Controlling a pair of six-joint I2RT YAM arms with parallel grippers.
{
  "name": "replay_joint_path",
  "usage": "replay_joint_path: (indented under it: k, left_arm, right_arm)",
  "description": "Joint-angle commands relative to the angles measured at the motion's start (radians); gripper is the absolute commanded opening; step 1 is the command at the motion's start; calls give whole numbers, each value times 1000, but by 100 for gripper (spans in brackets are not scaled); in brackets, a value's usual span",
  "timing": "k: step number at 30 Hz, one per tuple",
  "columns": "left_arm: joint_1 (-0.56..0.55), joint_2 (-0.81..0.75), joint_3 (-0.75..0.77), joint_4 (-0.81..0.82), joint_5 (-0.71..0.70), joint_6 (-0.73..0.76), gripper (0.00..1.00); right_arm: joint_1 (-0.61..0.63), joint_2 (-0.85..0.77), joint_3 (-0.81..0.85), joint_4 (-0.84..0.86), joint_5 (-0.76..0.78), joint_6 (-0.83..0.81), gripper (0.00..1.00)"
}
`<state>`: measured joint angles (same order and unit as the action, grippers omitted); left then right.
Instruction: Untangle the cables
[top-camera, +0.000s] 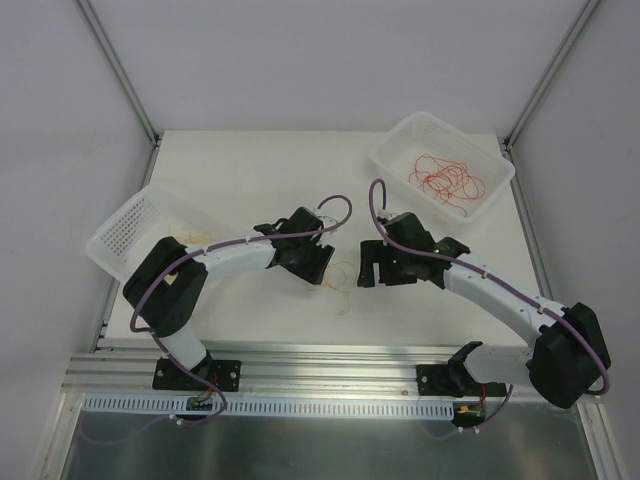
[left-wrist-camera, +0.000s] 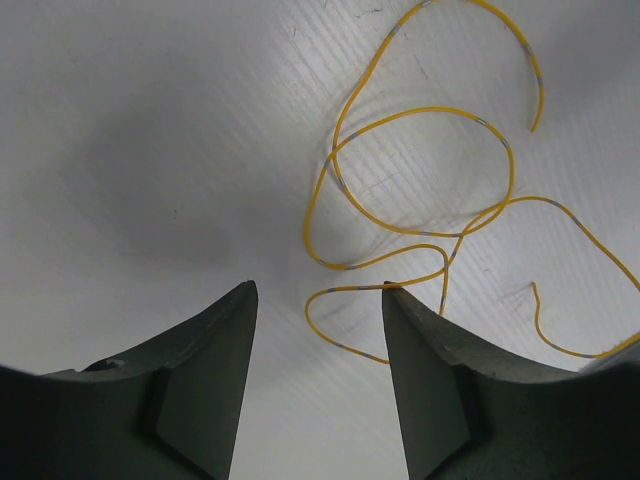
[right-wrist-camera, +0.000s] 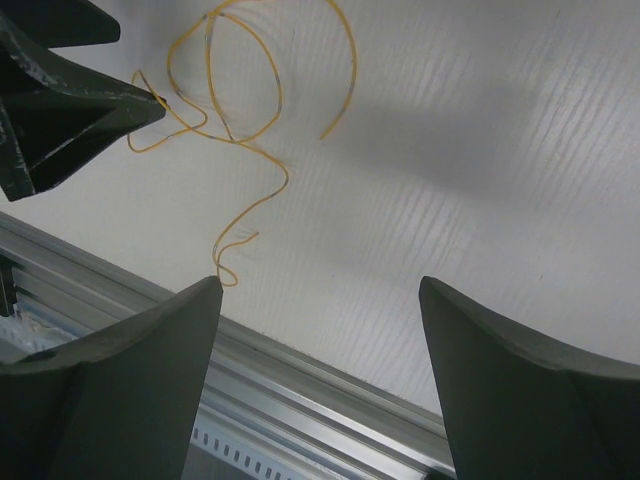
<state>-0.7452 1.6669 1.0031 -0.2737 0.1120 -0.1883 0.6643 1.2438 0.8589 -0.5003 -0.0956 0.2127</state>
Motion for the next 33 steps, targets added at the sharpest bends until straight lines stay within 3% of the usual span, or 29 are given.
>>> replay_joint_path:
  k: [1, 9, 11, 21, 27, 33]
  left_arm:
    - [-2, 22, -4, 71, 5, 102, 53]
    - [-2, 59, -3, 105, 57, 158, 52]
    - [-2, 62, -6, 111, 77, 158, 48]
    - [-2, 45, -49, 148, 130, 105, 0]
    - [-2, -50, -83, 148, 114, 73, 0]
    - [-2, -153, -109, 133, 118, 64, 0]
  right_arm:
    - [0, -18, -12, 19, -29, 21, 84]
    - [-2, -12, -20, 29, -49, 28, 84]
    - [0, -7, -23, 43, -67, 40, 84]
    - [31, 86, -46, 155, -173, 117, 81]
    - [47, 134, -34, 172, -178, 126, 74]
    - [44, 157, -32, 169, -90, 126, 54]
